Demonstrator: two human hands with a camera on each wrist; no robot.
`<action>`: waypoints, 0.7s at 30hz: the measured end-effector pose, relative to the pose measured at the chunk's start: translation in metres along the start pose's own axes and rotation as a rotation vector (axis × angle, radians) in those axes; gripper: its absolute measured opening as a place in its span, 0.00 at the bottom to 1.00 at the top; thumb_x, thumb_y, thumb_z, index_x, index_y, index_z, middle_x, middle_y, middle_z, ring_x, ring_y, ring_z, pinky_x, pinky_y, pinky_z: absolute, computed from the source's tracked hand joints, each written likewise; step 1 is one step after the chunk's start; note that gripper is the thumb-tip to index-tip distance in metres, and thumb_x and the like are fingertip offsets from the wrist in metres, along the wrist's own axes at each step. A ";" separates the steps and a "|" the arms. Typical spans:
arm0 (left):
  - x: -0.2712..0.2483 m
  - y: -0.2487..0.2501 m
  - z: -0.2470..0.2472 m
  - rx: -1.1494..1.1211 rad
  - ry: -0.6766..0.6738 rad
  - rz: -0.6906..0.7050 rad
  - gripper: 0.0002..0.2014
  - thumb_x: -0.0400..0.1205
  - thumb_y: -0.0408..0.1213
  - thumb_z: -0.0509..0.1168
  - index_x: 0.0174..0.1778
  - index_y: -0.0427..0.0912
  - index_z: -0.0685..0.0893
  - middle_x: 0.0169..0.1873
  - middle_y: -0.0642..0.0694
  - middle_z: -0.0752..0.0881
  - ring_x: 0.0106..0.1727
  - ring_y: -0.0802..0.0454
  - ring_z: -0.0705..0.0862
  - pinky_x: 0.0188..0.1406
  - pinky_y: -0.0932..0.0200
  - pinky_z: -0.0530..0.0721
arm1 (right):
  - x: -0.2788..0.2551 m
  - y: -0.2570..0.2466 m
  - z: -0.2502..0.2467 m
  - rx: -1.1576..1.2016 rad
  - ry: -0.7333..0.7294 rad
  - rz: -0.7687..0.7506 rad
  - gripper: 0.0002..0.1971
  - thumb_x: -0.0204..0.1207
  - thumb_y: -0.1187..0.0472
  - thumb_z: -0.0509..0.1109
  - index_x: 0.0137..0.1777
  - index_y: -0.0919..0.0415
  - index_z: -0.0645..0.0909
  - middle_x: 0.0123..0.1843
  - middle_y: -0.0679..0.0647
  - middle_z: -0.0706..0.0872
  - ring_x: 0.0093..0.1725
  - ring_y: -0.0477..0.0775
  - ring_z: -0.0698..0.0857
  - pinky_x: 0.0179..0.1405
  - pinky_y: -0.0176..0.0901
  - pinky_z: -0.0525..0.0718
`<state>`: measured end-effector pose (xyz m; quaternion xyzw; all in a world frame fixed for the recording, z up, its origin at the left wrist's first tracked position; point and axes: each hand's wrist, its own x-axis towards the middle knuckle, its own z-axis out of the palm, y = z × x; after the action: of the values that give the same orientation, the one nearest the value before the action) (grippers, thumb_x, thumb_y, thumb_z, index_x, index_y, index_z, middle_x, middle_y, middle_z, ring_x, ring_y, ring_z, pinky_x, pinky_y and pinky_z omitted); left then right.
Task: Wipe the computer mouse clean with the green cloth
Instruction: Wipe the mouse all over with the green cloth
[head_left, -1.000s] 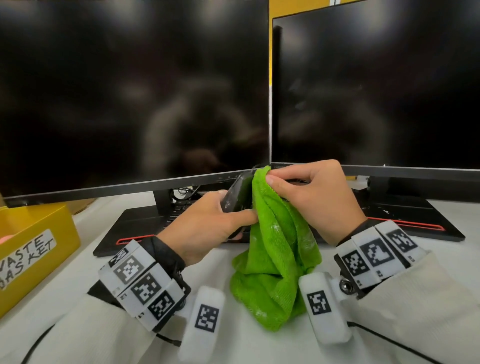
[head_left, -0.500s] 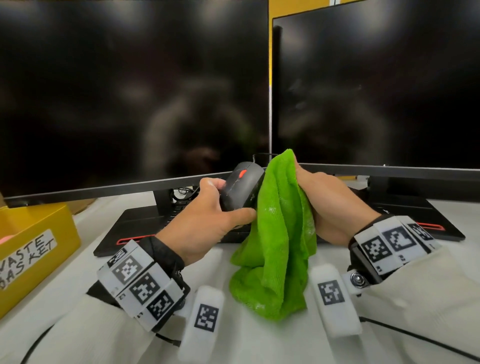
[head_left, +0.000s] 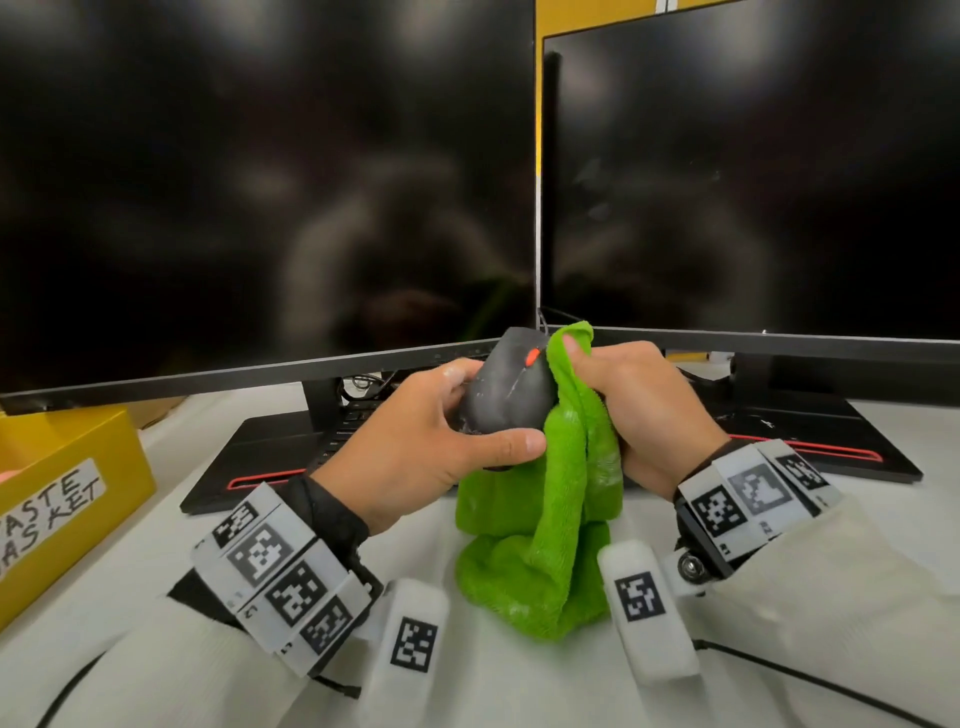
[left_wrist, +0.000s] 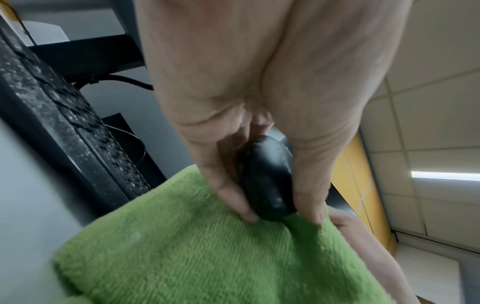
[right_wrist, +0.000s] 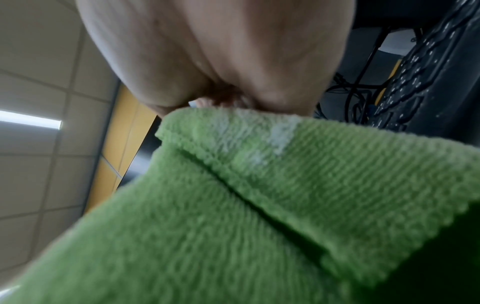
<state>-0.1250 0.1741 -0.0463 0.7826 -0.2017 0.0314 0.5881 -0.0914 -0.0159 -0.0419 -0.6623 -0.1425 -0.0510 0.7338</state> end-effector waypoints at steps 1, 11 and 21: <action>0.000 0.000 0.001 0.000 -0.009 0.005 0.23 0.78 0.28 0.79 0.70 0.38 0.85 0.61 0.43 0.94 0.64 0.47 0.93 0.65 0.52 0.91 | 0.001 0.002 -0.001 0.009 -0.022 -0.001 0.28 0.84 0.55 0.69 0.53 0.90 0.76 0.44 0.73 0.82 0.42 0.69 0.80 0.43 0.63 0.80; 0.002 -0.006 -0.001 -0.019 -0.042 0.044 0.27 0.79 0.27 0.78 0.75 0.42 0.84 0.65 0.41 0.92 0.69 0.41 0.90 0.71 0.35 0.87 | 0.000 0.006 -0.001 -0.043 -0.021 0.006 0.08 0.76 0.70 0.75 0.51 0.76 0.88 0.49 0.74 0.90 0.49 0.73 0.90 0.55 0.67 0.88; 0.003 -0.008 -0.001 -0.070 0.000 0.062 0.26 0.80 0.25 0.77 0.74 0.42 0.85 0.63 0.41 0.94 0.66 0.41 0.92 0.67 0.35 0.89 | 0.001 0.014 -0.003 -0.010 -0.152 -0.033 0.15 0.74 0.69 0.76 0.60 0.73 0.84 0.53 0.74 0.89 0.51 0.71 0.90 0.57 0.68 0.88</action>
<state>-0.1190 0.1760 -0.0521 0.7549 -0.2268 0.0427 0.6139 -0.0860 -0.0167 -0.0554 -0.6653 -0.2084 -0.0132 0.7168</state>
